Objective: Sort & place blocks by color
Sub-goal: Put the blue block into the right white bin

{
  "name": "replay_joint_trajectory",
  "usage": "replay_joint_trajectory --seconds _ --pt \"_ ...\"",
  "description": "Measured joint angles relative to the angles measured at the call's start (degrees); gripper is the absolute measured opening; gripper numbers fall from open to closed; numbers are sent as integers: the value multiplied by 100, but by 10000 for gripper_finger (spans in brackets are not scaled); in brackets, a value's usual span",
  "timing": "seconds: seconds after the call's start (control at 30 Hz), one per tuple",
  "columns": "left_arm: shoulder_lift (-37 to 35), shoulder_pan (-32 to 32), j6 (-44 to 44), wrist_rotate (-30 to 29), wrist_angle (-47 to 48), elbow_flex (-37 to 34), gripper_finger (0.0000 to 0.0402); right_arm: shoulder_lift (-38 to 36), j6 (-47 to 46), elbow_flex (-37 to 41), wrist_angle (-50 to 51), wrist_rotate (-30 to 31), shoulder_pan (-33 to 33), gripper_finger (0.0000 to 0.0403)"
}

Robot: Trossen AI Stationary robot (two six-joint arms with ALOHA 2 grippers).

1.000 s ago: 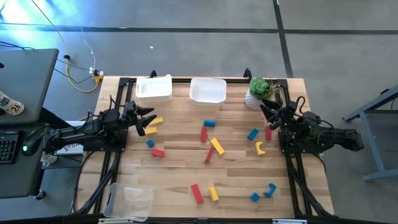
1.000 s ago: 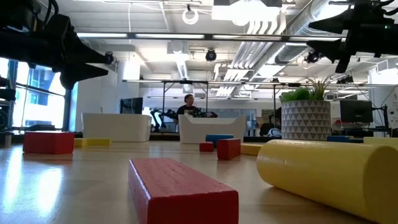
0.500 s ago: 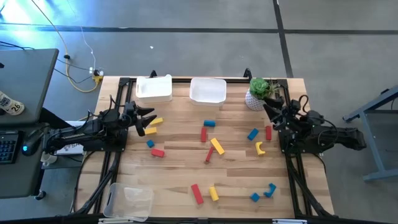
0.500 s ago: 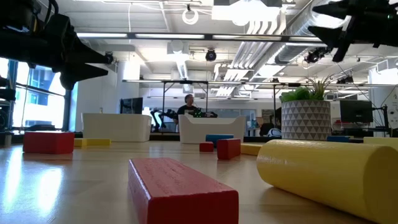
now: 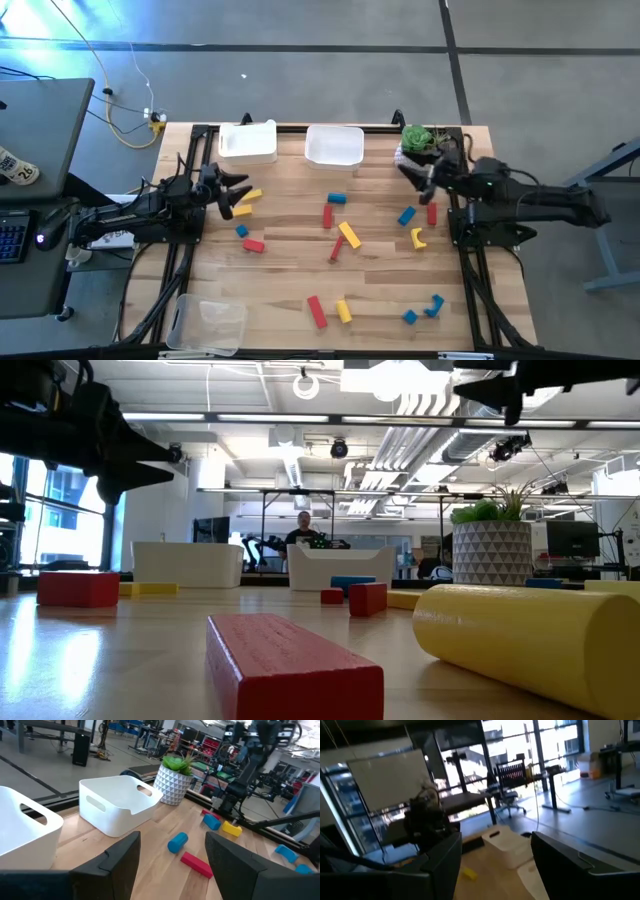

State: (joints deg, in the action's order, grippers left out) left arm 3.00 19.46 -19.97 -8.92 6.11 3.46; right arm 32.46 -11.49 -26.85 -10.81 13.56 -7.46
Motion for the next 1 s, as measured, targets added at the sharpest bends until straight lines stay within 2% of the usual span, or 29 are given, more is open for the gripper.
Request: replay_joint_trajectory --seconds 0.47,0.83,1.0 --pt "-1 -2 13 82 11 1 210 2502 -47 -1228 247 -325 0 226" --pt "-2 -2 162 93 11 0 210 3847 -197 -1545 341 -808 0 226" --pt "0 -2 164 91 11 2 210 4352 -19 -1550 402 -826 56 226"
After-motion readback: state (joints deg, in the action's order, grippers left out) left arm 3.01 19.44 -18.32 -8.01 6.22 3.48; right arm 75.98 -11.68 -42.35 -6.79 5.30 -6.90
